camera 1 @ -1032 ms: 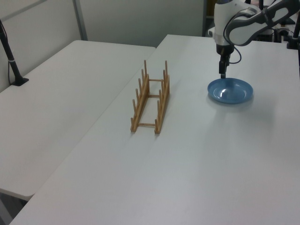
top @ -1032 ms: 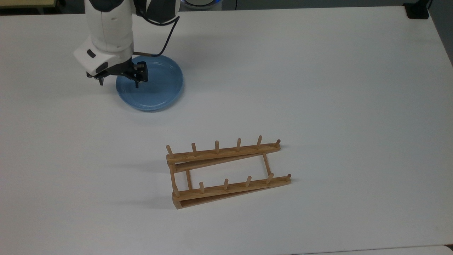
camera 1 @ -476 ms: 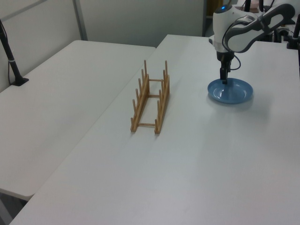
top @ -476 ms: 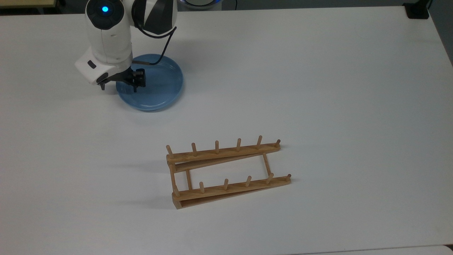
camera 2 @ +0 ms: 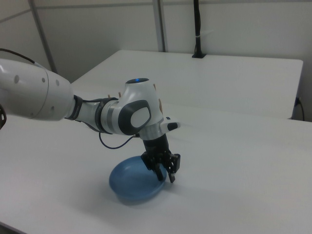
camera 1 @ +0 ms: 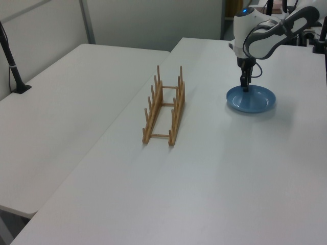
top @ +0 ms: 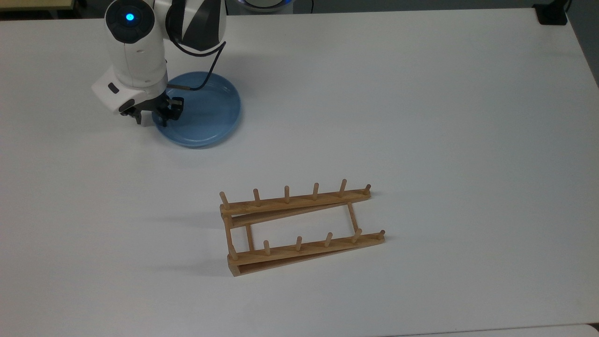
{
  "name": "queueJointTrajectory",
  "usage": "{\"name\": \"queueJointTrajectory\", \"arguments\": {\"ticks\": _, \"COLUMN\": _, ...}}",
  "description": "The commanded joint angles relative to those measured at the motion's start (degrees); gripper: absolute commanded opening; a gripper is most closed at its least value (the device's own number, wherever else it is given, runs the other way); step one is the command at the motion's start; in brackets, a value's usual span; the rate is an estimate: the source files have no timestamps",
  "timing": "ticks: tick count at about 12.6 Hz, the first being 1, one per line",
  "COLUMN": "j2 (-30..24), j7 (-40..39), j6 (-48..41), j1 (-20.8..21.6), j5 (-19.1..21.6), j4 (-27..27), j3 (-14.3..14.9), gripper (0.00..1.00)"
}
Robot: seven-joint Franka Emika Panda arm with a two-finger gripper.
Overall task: Place plate in plate rack
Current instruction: 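Close the gripper on the rim of the blue plate, then lift the blue plate by its rim, tilting it upright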
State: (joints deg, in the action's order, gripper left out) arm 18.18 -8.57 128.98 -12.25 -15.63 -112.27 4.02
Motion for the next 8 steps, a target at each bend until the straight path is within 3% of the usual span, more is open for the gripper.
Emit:
{"name": "queueJointTrajectory", "arguments": {"ticks": 1, "j2": -0.34, "j7": 1.8, "j6": 1.45, "j1": 0.21, "j5": -1.24, "j4": -0.58, "j3": 0.29, "gripper": 0.12}}
{"name": "queueJointTrajectory", "arguments": {"ticks": 3, "j2": -0.87, "j7": 1.89, "j6": 1.45, "j1": 0.3, "j5": -1.07, "j4": -0.58, "j3": 0.29, "gripper": 0.02}}
{"name": "queueJointTrajectory", "arguments": {"ticks": 8, "j2": -5.69, "j7": 0.67, "j6": 0.57, "j1": 0.83, "j5": -1.07, "j4": 0.03, "j3": -0.24, "gripper": 0.0}}
